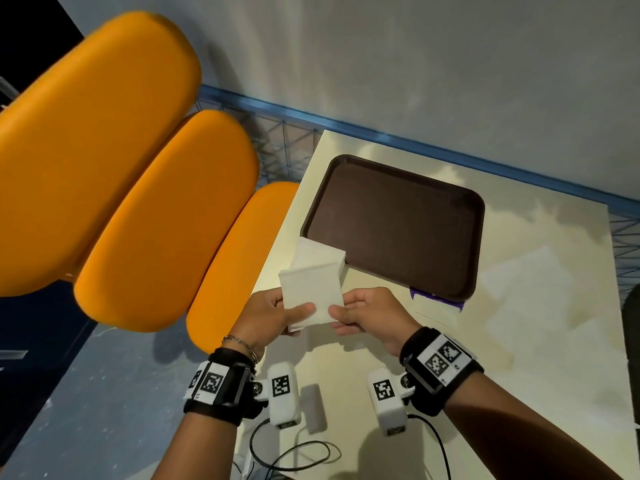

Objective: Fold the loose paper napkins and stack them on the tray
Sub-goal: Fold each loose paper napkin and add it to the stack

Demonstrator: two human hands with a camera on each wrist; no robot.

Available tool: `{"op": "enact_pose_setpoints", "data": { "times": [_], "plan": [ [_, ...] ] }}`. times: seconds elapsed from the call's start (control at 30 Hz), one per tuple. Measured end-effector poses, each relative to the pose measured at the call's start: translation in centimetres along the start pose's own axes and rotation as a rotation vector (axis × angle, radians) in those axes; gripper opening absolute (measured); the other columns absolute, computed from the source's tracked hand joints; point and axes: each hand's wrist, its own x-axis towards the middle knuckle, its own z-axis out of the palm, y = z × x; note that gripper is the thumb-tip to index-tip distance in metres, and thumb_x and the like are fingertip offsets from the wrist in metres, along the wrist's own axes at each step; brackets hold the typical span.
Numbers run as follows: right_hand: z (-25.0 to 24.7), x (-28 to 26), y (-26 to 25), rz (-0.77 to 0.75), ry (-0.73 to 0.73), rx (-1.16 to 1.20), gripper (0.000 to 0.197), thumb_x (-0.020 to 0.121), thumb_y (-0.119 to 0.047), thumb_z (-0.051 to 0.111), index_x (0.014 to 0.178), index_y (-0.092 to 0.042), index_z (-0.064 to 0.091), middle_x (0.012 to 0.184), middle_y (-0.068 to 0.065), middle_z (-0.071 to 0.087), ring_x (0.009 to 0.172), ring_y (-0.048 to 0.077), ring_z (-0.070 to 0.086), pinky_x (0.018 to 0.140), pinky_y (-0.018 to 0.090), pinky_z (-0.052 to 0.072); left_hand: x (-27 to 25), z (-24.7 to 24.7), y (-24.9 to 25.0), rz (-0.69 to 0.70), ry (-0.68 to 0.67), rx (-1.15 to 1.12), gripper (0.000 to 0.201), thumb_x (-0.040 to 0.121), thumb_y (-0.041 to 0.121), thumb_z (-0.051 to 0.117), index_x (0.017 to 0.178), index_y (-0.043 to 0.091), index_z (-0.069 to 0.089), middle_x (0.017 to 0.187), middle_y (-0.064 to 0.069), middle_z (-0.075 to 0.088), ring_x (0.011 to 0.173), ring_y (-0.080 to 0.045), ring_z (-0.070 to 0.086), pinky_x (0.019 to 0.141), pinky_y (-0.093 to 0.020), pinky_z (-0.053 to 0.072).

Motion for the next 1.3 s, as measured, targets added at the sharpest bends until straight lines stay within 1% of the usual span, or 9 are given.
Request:
{"op": "enact_pose_setpoints", "data": {
  "times": [0.17, 0.27, 0.33, 0.47, 0.57, 0.7, 0.87, 1.0, 1.3],
  "plan": [
    [0.1, 1.6, 0.1, -0.022, -0.046, -0.060, 0.033, 0.089, -0.023, 0.087, 0.118, -0.013, 0.075, 0.108, 0.008, 0.081, 0.100, 0.024, 0.078, 0.090, 0.039, 0.064, 1.2, -1.3, -0.5, 0.037, -0.093, 0.189, 0.014, 0.094, 0.016, 0.078, 0.107, 0.013, 0.079, 0.094, -0.005, 0.081, 0.070, -0.020, 0.074, 0.060, -0.033, 0.060],
    [-0.3, 2.7, -0.9, -0.072, 0.004, -0.160, 0.036, 0.088, -0.020, 0.087, 0.121, -0.016, 0.073, 0.110, 0.008, 0.079, 0.096, 0.021, 0.078, 0.077, 0.032, 0.064, 2.2, -2.4, 0.2, 0.078, -0.205, 0.460, 0.005, 0.092, 0.021, 0.080, 0.097, 0.020, 0.079, 0.072, 0.001, 0.075, 0.059, -0.012, 0.065, 0.053, -0.028, 0.053],
    [-0.6, 3.4, -1.7, -0.084, 0.024, -0.233, 0.026, 0.090, -0.016, 0.085, 0.114, -0.011, 0.076, 0.098, 0.007, 0.080, 0.081, 0.016, 0.075, 0.071, 0.027, 0.060, 2.9, -2.7, 0.9, 0.097, -0.120, 0.465, 0.005, 0.091, 0.024, 0.081, 0.093, 0.020, 0.078, 0.070, 0.002, 0.073, 0.059, -0.011, 0.062, 0.051, -0.023, 0.048],
    [-0.9, 4.7, -2.6, -0.063, 0.079, -0.112, 0.020, 0.090, -0.014, 0.085, 0.107, -0.006, 0.078, 0.092, 0.008, 0.080, 0.074, 0.011, 0.074, 0.070, 0.023, 0.060, 5.0, -2.4, 1.5, 0.091, 0.224, 0.006, 0.017, 0.092, 0.029, 0.080, 0.103, 0.017, 0.078, 0.088, 0.002, 0.075, 0.066, -0.008, 0.062, 0.054, -0.020, 0.048],
    [-0.4, 5.5, -2.4, -0.039, 0.138, 0.079, 0.022, 0.089, -0.015, 0.086, 0.107, -0.008, 0.075, 0.101, 0.013, 0.080, 0.084, 0.019, 0.079, 0.077, 0.029, 0.065, 6.2, -1.6, 1.0, 0.025, 0.190, -0.130, 0.028, 0.087, 0.042, 0.083, 0.104, 0.020, 0.078, 0.095, 0.003, 0.078, 0.078, -0.013, 0.066, 0.065, -0.029, 0.051],
    [0.1, 6.4, -1.0, 0.018, 0.179, 0.076, 0.024, 0.085, -0.027, 0.090, 0.102, -0.015, 0.077, 0.087, 0.007, 0.081, 0.083, 0.024, 0.079, 0.087, 0.045, 0.063, 7.0, -0.4, 0.3, 0.089, 0.244, 0.026, 0.009, 0.090, 0.026, 0.081, 0.091, 0.018, 0.079, 0.086, -0.003, 0.077, 0.074, -0.020, 0.064, 0.062, -0.031, 0.053],
    [0.1, 7.0, 0.1, 0.029, 0.238, -0.121, 0.027, 0.081, -0.037, 0.091, 0.097, -0.018, 0.079, 0.070, 0.001, 0.075, 0.062, 0.019, 0.060, 0.068, 0.041, 0.056, 8.5, -0.1, 0.5, 0.210, 0.344, 0.303, 0.011, 0.084, 0.026, 0.087, 0.085, 0.027, 0.076, 0.074, 0.010, 0.073, 0.065, -0.008, 0.063, 0.061, -0.021, 0.049],
    [0.0, 7.3, 0.5, 0.050, 0.277, -0.188, 0.028, 0.075, -0.037, 0.095, 0.088, -0.018, 0.080, 0.068, 0.000, 0.076, 0.057, 0.017, 0.060, 0.061, 0.035, 0.053, 9.5, 0.2, 0.2, 0.206, 0.370, 0.388, 0.016, 0.082, 0.026, 0.089, 0.093, 0.022, 0.078, 0.076, 0.012, 0.070, 0.067, -0.004, 0.062, 0.060, -0.018, 0.045],
    [-0.1, 8.3, 1.7, 0.112, 0.296, -0.232, 0.033, 0.068, -0.039, 0.098, 0.085, -0.019, 0.079, 0.073, 0.001, 0.080, 0.059, 0.017, 0.065, 0.062, 0.033, 0.056, 9.9, 0.8, -0.3, 0.192, 0.455, 0.556, 0.046, 0.078, 0.043, 0.090, 0.115, 0.020, 0.074, 0.097, 0.004, 0.070, 0.090, -0.018, 0.065, 0.072, -0.030, 0.052]
  ]
}}
